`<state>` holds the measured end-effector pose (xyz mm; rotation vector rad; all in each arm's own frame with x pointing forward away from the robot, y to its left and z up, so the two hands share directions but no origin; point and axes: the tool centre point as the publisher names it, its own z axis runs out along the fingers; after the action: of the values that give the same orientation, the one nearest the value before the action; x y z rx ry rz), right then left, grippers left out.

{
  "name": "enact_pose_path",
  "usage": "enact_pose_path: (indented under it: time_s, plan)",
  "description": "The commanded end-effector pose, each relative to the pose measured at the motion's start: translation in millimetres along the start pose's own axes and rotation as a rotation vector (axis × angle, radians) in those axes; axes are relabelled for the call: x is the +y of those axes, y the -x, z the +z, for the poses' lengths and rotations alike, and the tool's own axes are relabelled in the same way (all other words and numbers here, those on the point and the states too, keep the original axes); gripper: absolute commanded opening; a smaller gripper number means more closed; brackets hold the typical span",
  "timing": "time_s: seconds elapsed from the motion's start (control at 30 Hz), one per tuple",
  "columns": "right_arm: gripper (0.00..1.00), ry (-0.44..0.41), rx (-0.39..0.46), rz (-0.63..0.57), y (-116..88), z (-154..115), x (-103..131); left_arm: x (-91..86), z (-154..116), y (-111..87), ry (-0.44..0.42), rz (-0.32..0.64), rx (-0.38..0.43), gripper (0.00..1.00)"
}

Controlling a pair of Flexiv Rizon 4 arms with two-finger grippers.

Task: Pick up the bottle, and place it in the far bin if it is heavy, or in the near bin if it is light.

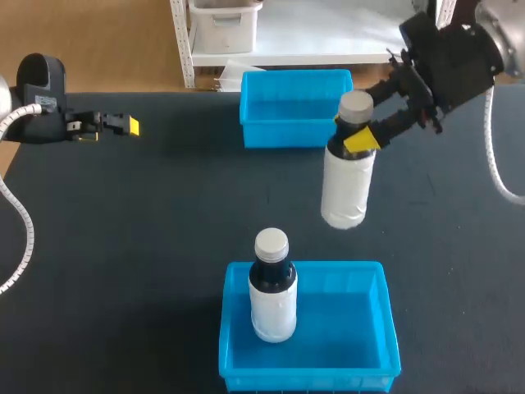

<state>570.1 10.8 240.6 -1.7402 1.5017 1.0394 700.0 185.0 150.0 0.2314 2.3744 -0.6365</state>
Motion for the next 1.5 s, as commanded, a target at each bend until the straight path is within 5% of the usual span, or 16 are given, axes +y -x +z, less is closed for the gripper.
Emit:
enact_pose_path:
  time_s: [0.03, 0.63, 1.5]
  plan:
    - [0.0, -0.143, 0.011, -0.011, 2, 5, 45, 0.0, 0, 0.0, 0.0, 0.0, 0.0, 1.0]
    - [0.0, -0.053, 0.004, -0.005, -15, 37, 104, 0.0, 0, 0.0, 0.0, 0.0, 0.0, 1.0]
    - [0.0, 0.028, -0.017, 0.027, -63, 71, 96, 0.0, 0, 0.0, 0.0, 0.0, 0.0, 1.0]
